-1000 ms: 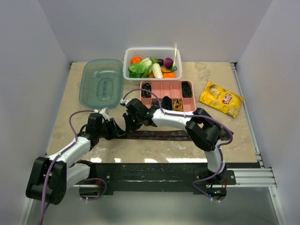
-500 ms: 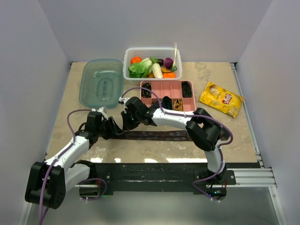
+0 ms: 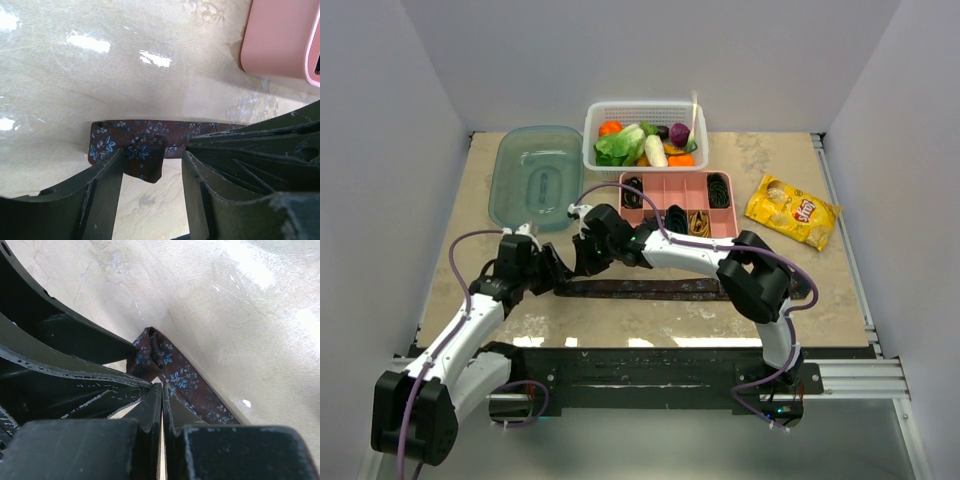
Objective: Roll the ties
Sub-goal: Roll the tie at the center of the board.
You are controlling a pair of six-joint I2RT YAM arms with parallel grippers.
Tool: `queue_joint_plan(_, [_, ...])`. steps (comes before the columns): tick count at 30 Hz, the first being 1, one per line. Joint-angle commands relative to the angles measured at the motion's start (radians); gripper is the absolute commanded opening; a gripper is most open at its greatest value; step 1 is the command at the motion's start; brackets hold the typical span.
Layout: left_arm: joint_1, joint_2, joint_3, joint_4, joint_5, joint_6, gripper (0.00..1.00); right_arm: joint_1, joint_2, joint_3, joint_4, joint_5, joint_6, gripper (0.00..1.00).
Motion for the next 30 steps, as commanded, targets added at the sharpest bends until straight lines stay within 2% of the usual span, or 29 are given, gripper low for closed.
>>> queue_joint_plan(1, [0.009, -0.019, 0.031, 0.029, 0.014, -0.02, 0.53, 0.028, -0.012, 0.041, 0.047, -0.057, 0.013, 0.0])
queue_joint_plan(3, [0.014, -0.016, 0.003, 0.068, 0.051, -0.027, 0.49, 0.028, -0.017, 0.041, 0.047, -0.048, 0.013, 0.0])
queue_joint_plan(7, [0.014, 0.002, -0.052, 0.129, 0.103, -0.058, 0.34, 0.028, -0.018, 0.041, 0.032, -0.041, 0.007, 0.0])
queue_joint_plan(18, [0.015, 0.061, -0.117, 0.224, 0.126, -0.063, 0.03, 0.035, 0.005, 0.02, 0.033, -0.056, 0.008, 0.0])
queue_joint_plan(21, [0.015, 0.068, -0.123, 0.235, 0.126, -0.059, 0.0, 0.039, 0.031, 0.021, 0.033, -0.053, 0.01, 0.0])
queue_joint_plan(30, [0.015, 0.065, -0.121, 0.227, 0.123, -0.052, 0.0, 0.048, 0.127, 0.048, -0.022, 0.036, -0.008, 0.0])
